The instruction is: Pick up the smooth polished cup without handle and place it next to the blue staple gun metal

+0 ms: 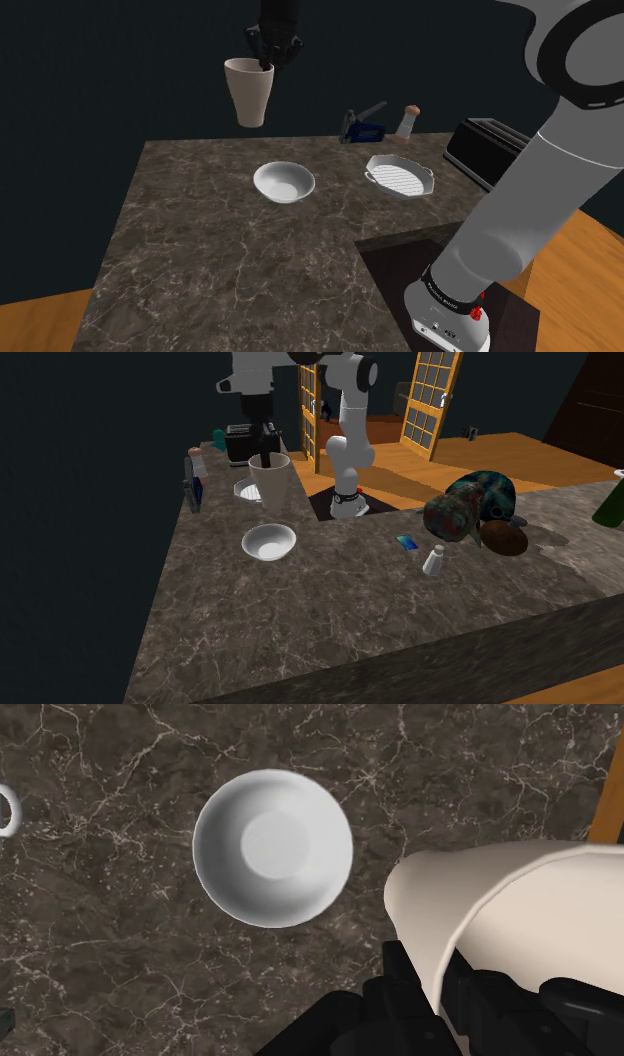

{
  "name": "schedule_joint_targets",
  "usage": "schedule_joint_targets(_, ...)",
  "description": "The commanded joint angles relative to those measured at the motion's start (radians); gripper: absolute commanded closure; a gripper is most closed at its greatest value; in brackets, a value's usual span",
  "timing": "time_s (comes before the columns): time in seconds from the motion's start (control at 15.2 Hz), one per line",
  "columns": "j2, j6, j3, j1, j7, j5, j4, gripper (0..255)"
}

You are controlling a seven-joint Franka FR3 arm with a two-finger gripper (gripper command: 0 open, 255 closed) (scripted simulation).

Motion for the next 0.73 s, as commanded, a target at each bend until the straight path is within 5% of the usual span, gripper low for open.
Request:
schedule_joint_targets(0.0,-0.024,-0.003,-0.027,-0.026,-0.055,0.009,-0.026,255)
schedule_joint_targets(0.66,-0.078,-0.028,-0.164,-0.137,-0.301,0.022,-0.082,255)
